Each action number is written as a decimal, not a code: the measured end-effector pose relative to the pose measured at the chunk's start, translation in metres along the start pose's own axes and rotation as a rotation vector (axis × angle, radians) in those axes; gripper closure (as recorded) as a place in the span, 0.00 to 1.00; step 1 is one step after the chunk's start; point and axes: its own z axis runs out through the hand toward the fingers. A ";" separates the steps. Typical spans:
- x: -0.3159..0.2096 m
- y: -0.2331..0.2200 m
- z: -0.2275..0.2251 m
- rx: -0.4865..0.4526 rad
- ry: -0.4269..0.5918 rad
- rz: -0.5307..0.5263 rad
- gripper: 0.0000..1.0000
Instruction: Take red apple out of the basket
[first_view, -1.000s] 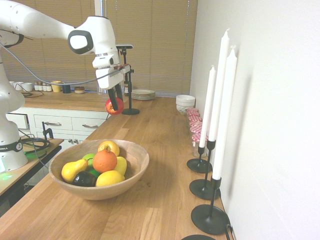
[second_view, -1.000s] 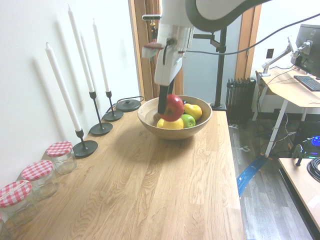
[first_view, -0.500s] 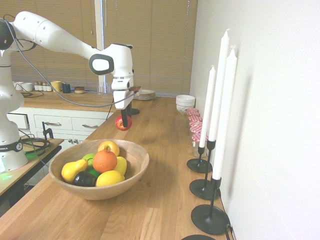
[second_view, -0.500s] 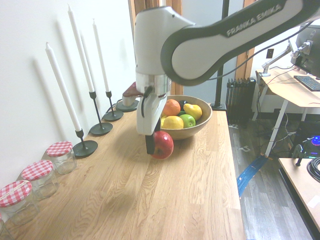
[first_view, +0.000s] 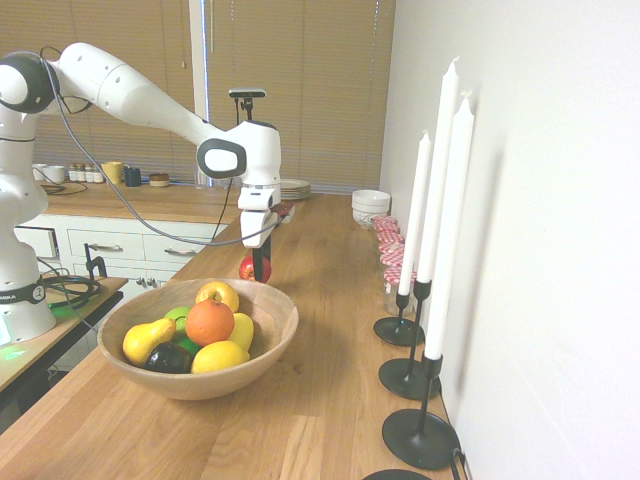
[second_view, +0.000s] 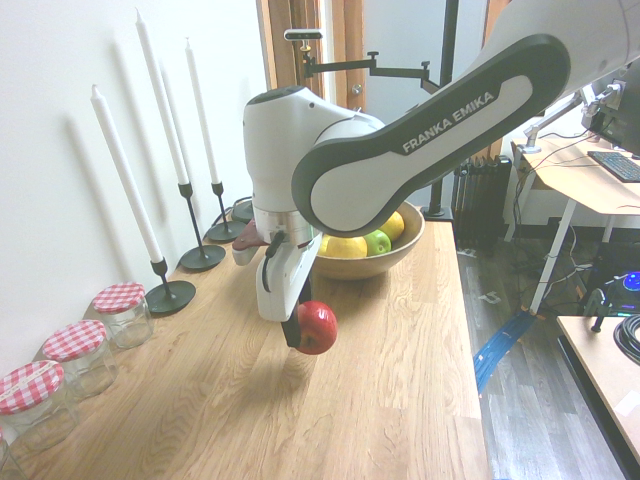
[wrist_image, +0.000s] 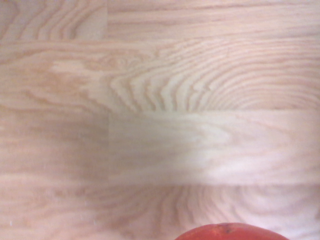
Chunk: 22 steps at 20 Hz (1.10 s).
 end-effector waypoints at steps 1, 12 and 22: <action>0.001 -0.002 0.000 0.002 0.002 -0.001 1.00; 0.002 -0.027 0.000 -0.002 0.001 -0.013 0.00; 0.004 -0.032 -0.001 -0.008 -0.003 -0.003 0.00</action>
